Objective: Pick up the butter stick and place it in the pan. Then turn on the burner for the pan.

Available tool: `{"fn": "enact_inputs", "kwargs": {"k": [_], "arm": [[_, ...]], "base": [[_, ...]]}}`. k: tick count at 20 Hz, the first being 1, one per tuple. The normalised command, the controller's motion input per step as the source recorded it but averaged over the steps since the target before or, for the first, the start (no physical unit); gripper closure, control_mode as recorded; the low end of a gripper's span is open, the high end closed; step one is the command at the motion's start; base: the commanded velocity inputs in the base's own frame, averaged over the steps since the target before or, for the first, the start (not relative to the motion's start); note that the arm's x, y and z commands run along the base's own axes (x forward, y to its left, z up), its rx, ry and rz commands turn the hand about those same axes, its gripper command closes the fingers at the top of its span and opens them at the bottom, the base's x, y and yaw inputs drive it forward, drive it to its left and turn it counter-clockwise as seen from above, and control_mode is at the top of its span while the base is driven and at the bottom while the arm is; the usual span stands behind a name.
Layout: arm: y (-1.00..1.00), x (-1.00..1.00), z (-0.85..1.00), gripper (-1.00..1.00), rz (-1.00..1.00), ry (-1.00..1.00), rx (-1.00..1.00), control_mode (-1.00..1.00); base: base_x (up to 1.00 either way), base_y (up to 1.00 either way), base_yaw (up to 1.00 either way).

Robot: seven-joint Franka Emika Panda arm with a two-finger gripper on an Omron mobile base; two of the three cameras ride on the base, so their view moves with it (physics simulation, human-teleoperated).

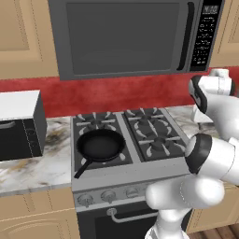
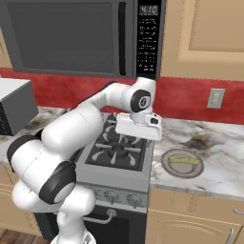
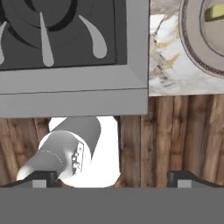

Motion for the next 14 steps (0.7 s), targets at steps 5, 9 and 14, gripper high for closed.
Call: {"fn": "enact_inputs", "kwargs": {"k": [5, 9, 14], "arm": [[-0.42, 0.0, -0.2, -1.0, -0.07, 0.0, 0.0, -1.0], [-0.41, 0.0, -0.22, -1.0, -0.07, 0.0, 0.0, -1.0], [-0.41, 0.0, -0.22, -1.0, -0.07, 0.0, 0.0, -1.0]], "base": [[0.0, 0.0, 0.0], [0.0, 0.0, 0.0], [0.0, 0.0, 0.0]]}}
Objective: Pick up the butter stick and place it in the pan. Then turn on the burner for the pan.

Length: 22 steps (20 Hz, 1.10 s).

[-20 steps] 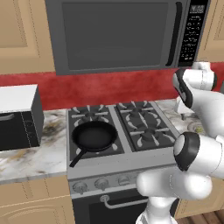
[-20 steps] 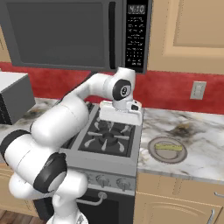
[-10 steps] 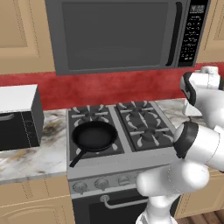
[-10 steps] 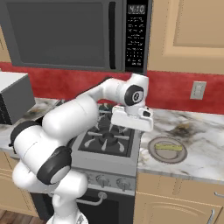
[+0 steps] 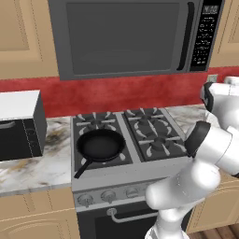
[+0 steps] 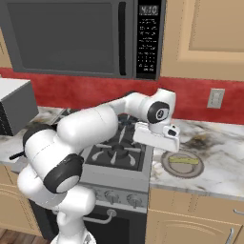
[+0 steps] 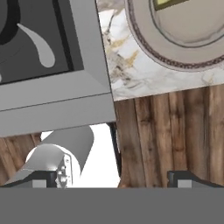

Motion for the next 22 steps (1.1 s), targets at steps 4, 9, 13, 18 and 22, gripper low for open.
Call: {"fn": "enact_inputs", "kwargs": {"k": [4, 9, 13, 18, 22], "arm": [[-0.39, 0.0, -0.22, -1.0, -0.06, 0.0, 0.0, -1.0], [-0.34, 0.0, -0.18, -1.0, -0.06, 0.0, 0.0, -1.0], [-0.32, 0.0, -0.13, -1.0, -0.05, 0.0, 0.0, -1.0], [-0.29, 0.08, -0.08, -1.0, -0.04, 0.0, 0.0, -1.0], [-0.19, 0.23, -0.05, -1.0, -0.04, 0.0, 0.0, -1.0]], "base": [[0.0, 0.0, 0.0], [0.0, 0.0, 0.0], [0.0, 0.0, 0.0], [0.0, 0.0, 0.0], [0.0, 0.0, 0.0]]}}
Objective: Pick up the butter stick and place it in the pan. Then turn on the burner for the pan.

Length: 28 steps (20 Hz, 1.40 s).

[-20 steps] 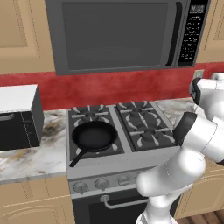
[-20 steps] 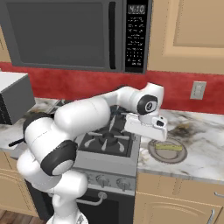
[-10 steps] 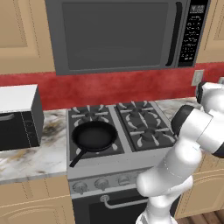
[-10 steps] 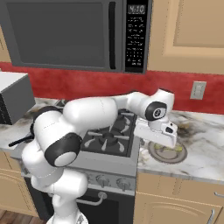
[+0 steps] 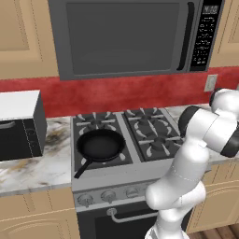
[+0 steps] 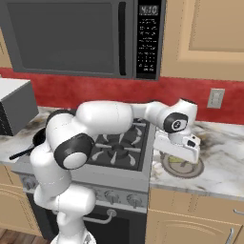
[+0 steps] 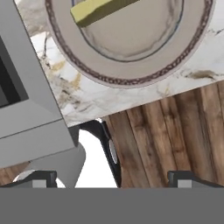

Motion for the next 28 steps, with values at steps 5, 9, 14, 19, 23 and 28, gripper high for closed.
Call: {"fn": "enact_inputs", "kwargs": {"k": [5, 9, 14, 19, 23, 28], "arm": [[-0.12, 0.28, -0.06, -1.0, -0.05, 0.0, 0.0, -1.0], [-0.13, 0.26, -0.1, -1.0, -0.05, 0.0, 0.0, -1.0], [-0.12, 0.2, -0.16, -1.0, -0.06, 0.0, 0.0, -1.0], [-0.06, 0.18, -0.16, -1.0, -0.05, -0.04, 0.0, -1.0], [0.0, 0.14, -0.16, -1.0, -0.04, -0.06, 0.0, -1.0], [0.0, 0.11, -0.18, -1.0, -0.08, -0.03, -0.01, -1.0]], "base": [[0.0, 0.0, 0.0], [0.0, 0.0, 0.0], [0.0, 0.0, 0.0], [0.0, 0.0, 0.0], [0.0, 0.0, 0.0], [0.0, 0.0, 0.0]]}}
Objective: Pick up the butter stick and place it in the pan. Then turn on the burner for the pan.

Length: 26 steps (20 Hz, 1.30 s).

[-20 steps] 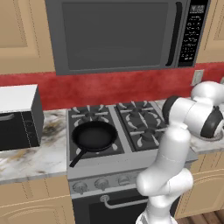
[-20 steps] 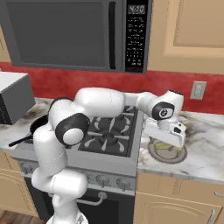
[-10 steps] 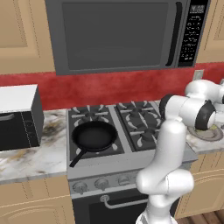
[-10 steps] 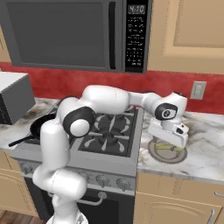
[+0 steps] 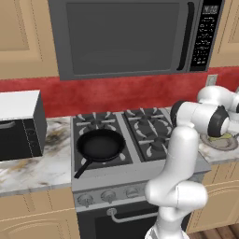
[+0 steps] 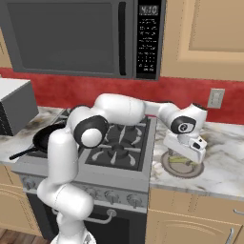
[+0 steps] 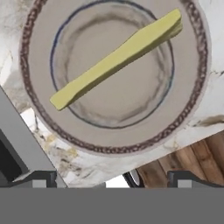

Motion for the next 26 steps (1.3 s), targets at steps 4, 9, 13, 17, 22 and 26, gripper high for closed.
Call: {"fn": "enact_inputs", "kwargs": {"k": [4, 9, 13, 17, 22, 26], "arm": [[0.0, 0.09, -0.1, -1.0, -0.13, 0.0, -0.02, -1.0], [0.0, 0.06, 0.0, -1.0, -0.17, 0.02, -0.01, -1.0], [0.0, 0.01, 0.0, -1.0, -0.17, 0.01, -0.02, -1.0], [0.0, 0.02, 0.0, -1.0, -0.17, 0.01, -0.03, -1.0], [0.0, 0.0, 0.0, -1.0, -0.18, 0.04, -0.05, -1.0], [0.0, 0.0, 0.0, -1.0, -0.18, 0.09, -0.05, -1.0]], "base": [[0.0, 0.0, 0.0], [0.0, 0.0, 0.0], [0.0, 0.0, 0.0], [0.0, 0.0, 0.0], [0.0, 0.0, 0.0], [0.0, 0.0, 0.0]]}}
